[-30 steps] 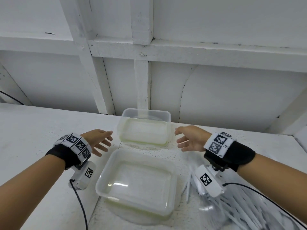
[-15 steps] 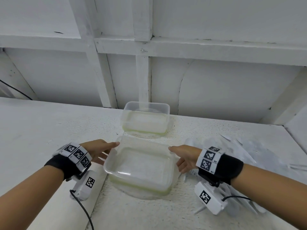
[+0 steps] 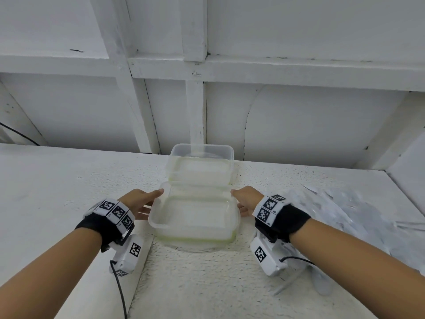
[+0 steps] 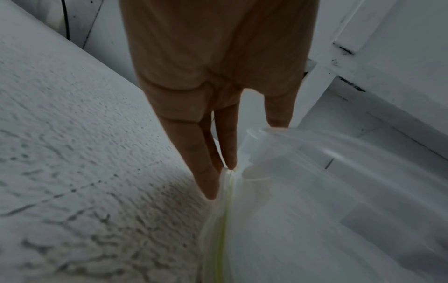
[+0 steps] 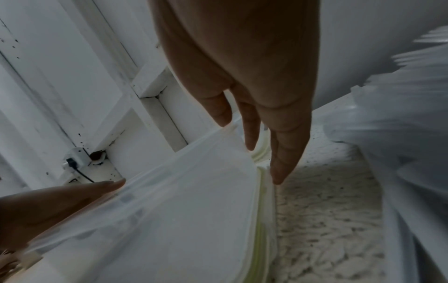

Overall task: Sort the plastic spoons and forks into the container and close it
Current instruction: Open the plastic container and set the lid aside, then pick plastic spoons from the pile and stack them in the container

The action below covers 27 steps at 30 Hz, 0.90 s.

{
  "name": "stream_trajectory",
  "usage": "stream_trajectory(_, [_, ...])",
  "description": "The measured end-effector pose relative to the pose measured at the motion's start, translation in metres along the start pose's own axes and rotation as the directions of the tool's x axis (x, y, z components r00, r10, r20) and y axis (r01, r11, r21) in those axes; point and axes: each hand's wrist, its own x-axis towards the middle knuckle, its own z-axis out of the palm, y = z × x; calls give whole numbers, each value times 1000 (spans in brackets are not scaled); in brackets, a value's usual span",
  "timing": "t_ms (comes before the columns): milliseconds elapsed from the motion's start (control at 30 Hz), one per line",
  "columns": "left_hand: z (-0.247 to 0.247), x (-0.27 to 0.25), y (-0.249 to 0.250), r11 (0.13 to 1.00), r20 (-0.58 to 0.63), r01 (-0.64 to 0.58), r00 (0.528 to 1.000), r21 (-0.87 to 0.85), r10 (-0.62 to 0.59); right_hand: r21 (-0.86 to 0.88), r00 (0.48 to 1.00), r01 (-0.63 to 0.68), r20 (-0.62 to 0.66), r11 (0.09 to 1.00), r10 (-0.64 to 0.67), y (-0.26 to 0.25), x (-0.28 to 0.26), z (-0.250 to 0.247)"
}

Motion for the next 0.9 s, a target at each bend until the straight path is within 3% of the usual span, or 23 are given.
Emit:
stream_trajectory(267, [1,2,0,999,19,-32,999,23,32,-15,998,13,-65,1000,-14,5,2,0])
stream_trajectory(367, [2,-1,1,975,-62,-122,989,187,136,-113,999,38,-18,993,-40,6,-20,-12])
stream_trajectory(400, [4,-5,3,943,-133,-195,962,271,237,-142,996,88,5,986,-89,8,-30,-18])
stream_trajectory(467, [11,-19,9,862,-255,-375,846,341,468,-151,980,200,28,968,-199,15,-52,-37])
stream_trajectory(533, [25,-39,19,779,-282,-524,734,344,618,-210,955,296,36,932,-295,23,-75,-60])
stream_trajectory(600, [45,-58,28,693,-225,-623,663,362,714,-345,926,357,12,868,-376,36,-90,-86])
stream_trajectory(700, [89,-80,38,582,-73,-730,599,359,797,-517,906,329,-64,790,-419,65,-96,-123])
stream_trajectory(833, [163,-90,39,450,252,-792,574,412,779,-661,924,193,-125,725,-361,108,-100,-153])
stream_trajectory(900, [199,-86,37,400,393,-811,565,427,726,-763,954,112,-97,636,-284,127,-102,-159])
